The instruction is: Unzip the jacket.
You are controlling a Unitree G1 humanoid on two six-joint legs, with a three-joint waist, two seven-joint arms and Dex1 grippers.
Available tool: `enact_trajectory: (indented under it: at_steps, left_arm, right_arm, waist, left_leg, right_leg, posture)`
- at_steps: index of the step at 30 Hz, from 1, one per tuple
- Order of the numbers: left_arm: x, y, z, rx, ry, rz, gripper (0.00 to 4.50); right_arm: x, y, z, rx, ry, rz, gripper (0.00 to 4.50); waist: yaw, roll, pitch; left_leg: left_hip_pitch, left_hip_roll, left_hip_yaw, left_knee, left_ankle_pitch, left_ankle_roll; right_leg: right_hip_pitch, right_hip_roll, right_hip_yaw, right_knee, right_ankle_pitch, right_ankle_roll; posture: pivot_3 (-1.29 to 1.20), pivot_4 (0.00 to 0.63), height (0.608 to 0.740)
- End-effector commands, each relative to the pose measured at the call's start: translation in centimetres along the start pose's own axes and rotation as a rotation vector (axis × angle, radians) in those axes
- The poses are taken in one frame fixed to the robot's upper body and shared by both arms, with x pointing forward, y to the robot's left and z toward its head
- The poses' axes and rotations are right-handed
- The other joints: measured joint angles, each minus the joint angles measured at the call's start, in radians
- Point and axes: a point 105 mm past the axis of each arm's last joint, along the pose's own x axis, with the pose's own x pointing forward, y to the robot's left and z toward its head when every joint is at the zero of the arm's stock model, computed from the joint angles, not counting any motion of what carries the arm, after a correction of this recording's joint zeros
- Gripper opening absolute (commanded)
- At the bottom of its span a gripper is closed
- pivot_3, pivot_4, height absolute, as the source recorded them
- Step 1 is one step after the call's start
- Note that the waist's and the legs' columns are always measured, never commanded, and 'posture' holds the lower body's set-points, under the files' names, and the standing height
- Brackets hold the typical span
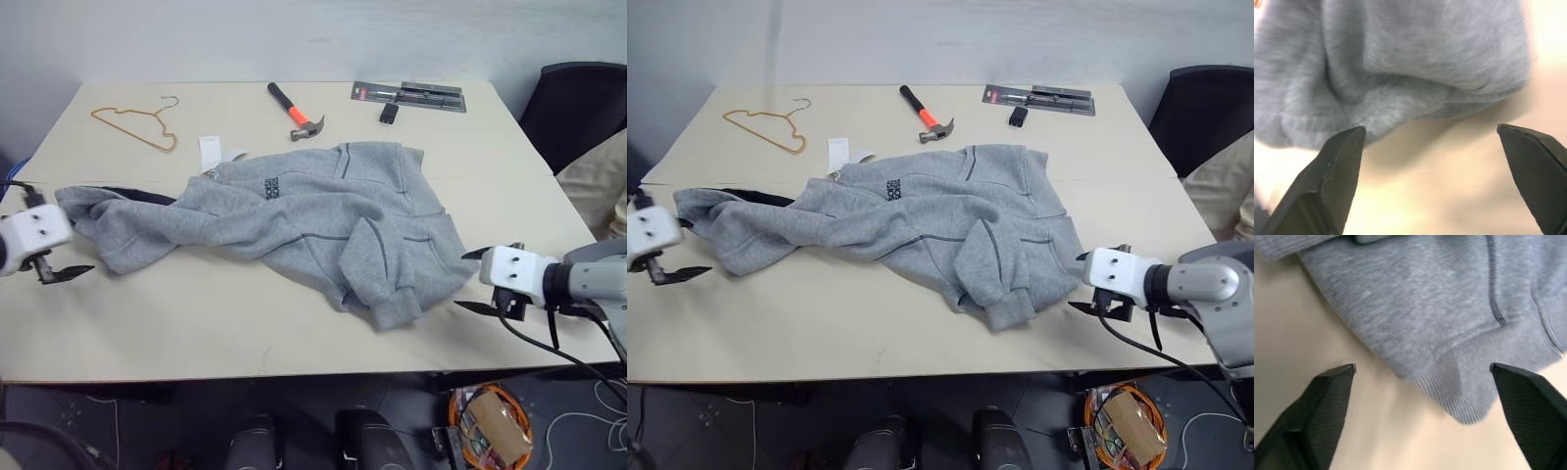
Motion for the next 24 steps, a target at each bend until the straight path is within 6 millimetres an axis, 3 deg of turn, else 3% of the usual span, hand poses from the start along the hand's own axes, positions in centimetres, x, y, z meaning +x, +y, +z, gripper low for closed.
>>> enact_trajectory:
  at_steps: [1,2,4,6,8,14,17,19,24]
  left_arm:
    - [-3.3,-1.3,7.0,-0.132,-0.306,-0.187,4.5]
    - [-3.7,-2.4,9.4,-0.126,-0.384,-0.264,4.5]
    - [-3.9,-4.2,12.4,-0.11,-0.463,-0.354,4.5]
    - [-3.1,-6.5,15.7,-0.059,-0.534,-0.445,4.5]
    - [-2.2,-8.0,17.6,-0.022,-0.567,-0.491,4.5]
    - [0.2,-9.6,19.6,0.036,-0.623,-0.544,4.5]
    - [1.1,-9.8,20.3,0.068,-0.633,-0.549,4.5]
    - [1.4,-9.8,20.4,0.081,-0.634,-0.548,4.5]
    - [1.5,-9.6,20.4,0.098,-0.63,-0.54,4.5]
  right_arm:
    - [-1.4,-1.7,4.9,0.202,-0.221,-0.059,4.45]
    - [-1.0,-2.5,6.2,0.321,-0.293,-0.077,4.45]
    - [0.0,-3.3,7.6,0.485,-0.35,-0.091,4.45]
    - [1.9,-4.0,8.7,0.649,-0.375,-0.097,4.45]
    - [3.2,-4.3,9.5,0.758,-0.383,-0.085,4.45]
    - [6.8,-4.7,9.7,0.977,-0.32,-0.076,4.45]
    - [8.5,-4.2,8.9,1.022,-0.268,-0.063,4.45]
    - [8.8,-3.5,9.7,1.05,-0.308,0.009,4.45]
    - [9.0,-1.7,10.9,1.029,-0.342,0.115,2.77]
  waist:
    - [-0.002,-0.001,0.0]
    - [-0.008,-0.002,0.0]
    - [-0.011,-0.003,0.0]
    - [-0.011,-0.003,0.0]
    - [-0.008,-0.002,0.0]
    - [-0.002,-0.001,0.0]
    - [-0.002,-0.001,0.0]
    - [-0.003,-0.001,0.0]
    - [-0.008,-0.001,0.0]
  left_leg:
    - [0.0,0.0,-0.001,0.0,0.0,0.0]
    - [0.0,0.001,-0.002,0.002,0.0,0.0]
    - [-0.001,0.002,-0.007,0.006,0.0,-0.002]
    - [0.0,0.002,-0.009,0.006,-0.001,-0.003]
    - [0.0,0.001,-0.01,0.007,-0.001,-0.004]
    - [-0.004,0.001,-0.01,0.007,0.0,-0.005]
    - [-0.005,0.001,-0.011,0.007,-0.001,-0.005]
    - [-0.005,0.0,-0.01,0.007,-0.001,-0.004]
    - [-0.005,0.001,-0.01,0.004,0.0,-0.005]
  right_leg:
    - [0.0,0.0,0.0,0.003,0.0,0.0]
    - [0.0,0.0,0.001,0.005,0.0,0.0]
    - [0.002,0.0,0.005,0.005,-0.001,-0.002]
    - [0.003,0.0,0.004,0.004,-0.002,-0.004]
    - [0.004,0.0,0.004,0.006,-0.003,-0.005]
    - [0.0,0.001,0.003,0.01,-0.003,-0.005]
    - [0.0,0.001,0.003,0.009,-0.003,-0.005]
    - [0.0,0.001,0.003,0.009,-0.003,-0.005]
    - [-0.002,0.003,0.004,0.009,-0.003,-0.005]
  posture:
    - [0.0,0.15,0.74]
    - [0.0,0.15,0.74]
    - [0.0,0.15,0.74]
    - [0.0,0.15,0.74]
    - [0.0,0.15,0.74]
    - [0.0,0.15,0.74]
    - [0.0,0.15,0.74]
    - [0.0,0.15,0.74]
    - [0.0,0.15,0.74]
